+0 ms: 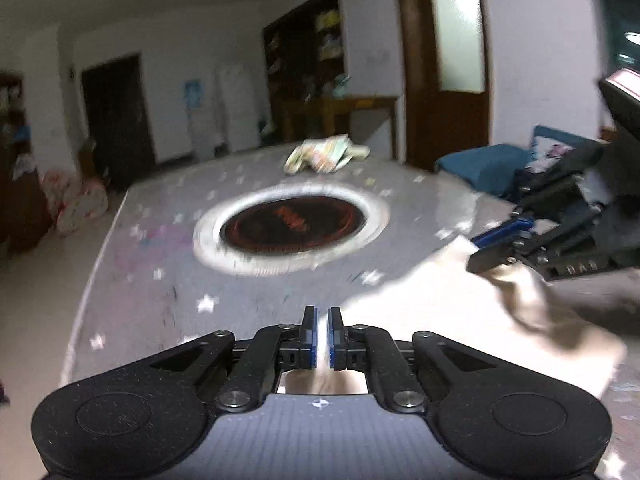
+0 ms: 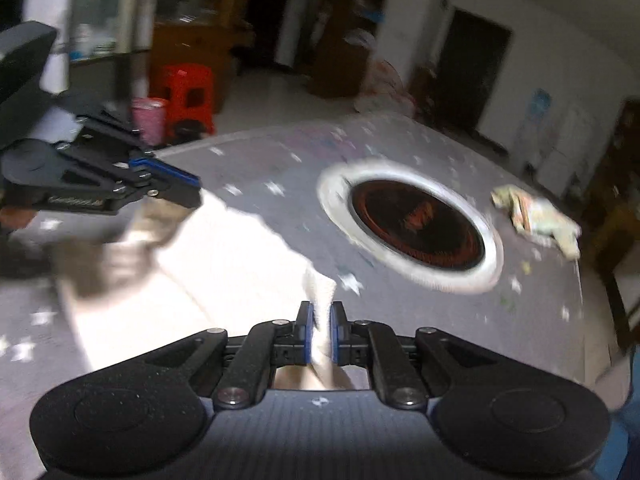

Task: Fold clothes
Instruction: 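Lift the hem with both grippers and fold it up over the shirt body, then open both grippers and release the folded hem onto the shirt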

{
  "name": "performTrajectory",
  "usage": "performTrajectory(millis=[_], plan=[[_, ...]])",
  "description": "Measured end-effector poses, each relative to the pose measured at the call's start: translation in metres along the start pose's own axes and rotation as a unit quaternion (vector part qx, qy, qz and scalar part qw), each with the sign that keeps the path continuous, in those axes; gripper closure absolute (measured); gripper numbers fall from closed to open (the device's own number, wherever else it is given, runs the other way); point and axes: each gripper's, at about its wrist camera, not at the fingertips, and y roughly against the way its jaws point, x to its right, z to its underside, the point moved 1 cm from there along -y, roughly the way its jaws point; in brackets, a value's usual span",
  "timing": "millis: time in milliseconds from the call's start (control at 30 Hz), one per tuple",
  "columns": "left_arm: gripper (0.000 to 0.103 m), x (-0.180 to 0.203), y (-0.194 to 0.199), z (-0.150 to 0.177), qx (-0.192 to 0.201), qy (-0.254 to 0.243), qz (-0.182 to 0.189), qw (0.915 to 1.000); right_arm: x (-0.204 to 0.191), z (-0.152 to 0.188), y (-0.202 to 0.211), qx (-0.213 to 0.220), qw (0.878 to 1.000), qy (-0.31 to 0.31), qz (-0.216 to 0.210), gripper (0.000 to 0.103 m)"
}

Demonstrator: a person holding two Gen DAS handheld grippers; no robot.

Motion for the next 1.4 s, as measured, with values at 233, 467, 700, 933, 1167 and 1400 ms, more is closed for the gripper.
performTrajectory(millis=[233,467,700,933,1167,1400], plan=[[0.092,-0.008,0.003,0.012,-0.007,0.007,-0.035,0.9993,0.017,0.017,-0.015,-0.008,0.997,-0.067,0.026,0.093],[0.092,0.011,0.028,0.018,-0.004,0.035,0.040,0.9986,-0.001,0.015,0.002,0.007,0.995,-0.084,-0.056,0.093],[0.089,0.006,0.011,0.038,-0.053,0.070,0.027,0.9958,0.005,0.029,-0.027,-0.029,0.990,-0.129,-0.043,0.093],[0.082,-0.001,0.032,0.059,-0.033,0.104,0.032,0.9935,0.010,0.032,-0.019,-0.016,0.990,-0.133,-0.030,0.090],[0.082,0.001,0.045,0.067,-0.031,0.129,0.031,0.9907,-0.023,0.025,-0.005,0.006,0.990,-0.118,-0.075,0.086],[0.072,0.006,0.078,0.070,-0.004,0.116,-0.006,0.9932,-0.049,0.039,0.031,0.011,0.990,-0.085,-0.114,0.073]])
